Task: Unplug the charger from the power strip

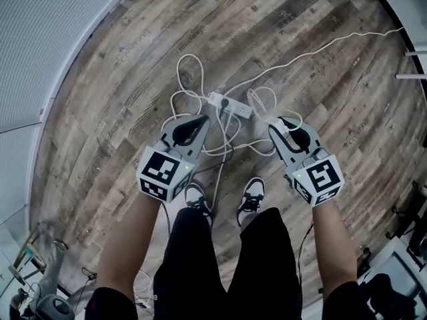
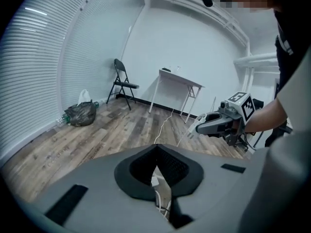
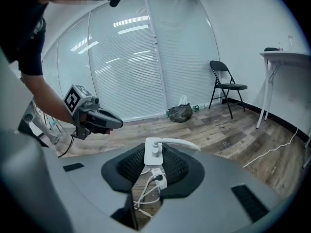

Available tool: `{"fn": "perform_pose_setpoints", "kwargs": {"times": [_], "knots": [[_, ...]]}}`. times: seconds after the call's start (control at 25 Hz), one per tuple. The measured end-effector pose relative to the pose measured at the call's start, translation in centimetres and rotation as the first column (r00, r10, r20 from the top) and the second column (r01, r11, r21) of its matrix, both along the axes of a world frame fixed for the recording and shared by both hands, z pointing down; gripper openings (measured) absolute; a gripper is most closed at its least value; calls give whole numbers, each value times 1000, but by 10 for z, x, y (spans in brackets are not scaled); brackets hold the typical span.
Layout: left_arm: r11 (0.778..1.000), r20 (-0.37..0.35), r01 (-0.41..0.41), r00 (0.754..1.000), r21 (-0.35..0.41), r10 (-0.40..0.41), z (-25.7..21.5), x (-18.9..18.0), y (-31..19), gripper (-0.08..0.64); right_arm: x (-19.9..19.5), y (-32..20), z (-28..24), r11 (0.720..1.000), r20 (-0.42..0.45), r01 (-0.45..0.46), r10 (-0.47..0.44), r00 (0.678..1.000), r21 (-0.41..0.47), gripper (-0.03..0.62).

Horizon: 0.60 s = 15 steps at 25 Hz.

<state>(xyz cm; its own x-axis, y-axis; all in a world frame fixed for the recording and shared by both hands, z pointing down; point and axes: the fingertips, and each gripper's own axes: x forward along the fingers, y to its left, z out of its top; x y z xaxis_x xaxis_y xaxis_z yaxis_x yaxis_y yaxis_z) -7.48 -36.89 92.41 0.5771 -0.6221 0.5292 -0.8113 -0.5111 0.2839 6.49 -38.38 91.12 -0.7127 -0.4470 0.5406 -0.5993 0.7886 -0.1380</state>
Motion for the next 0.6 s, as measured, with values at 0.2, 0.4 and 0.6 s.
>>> {"fn": "perform_pose_setpoints", "kwargs": {"times": [0.2, 0.4, 0.6], "knots": [[998, -11, 67, 998, 21, -66, -99, -14, 44, 23, -4, 53, -90, 999, 55, -4, 6, 998, -43, 109], [987, -23, 151, 988, 58, -150, -205, -38, 79, 23, -12, 99, -189, 998, 56, -4, 7, 998, -59, 109], [964, -54, 246, 969, 102, -242, -328, -78, 109, 23, -15, 117, -314, 985, 152, -136, 152, 977, -110, 109]]}}
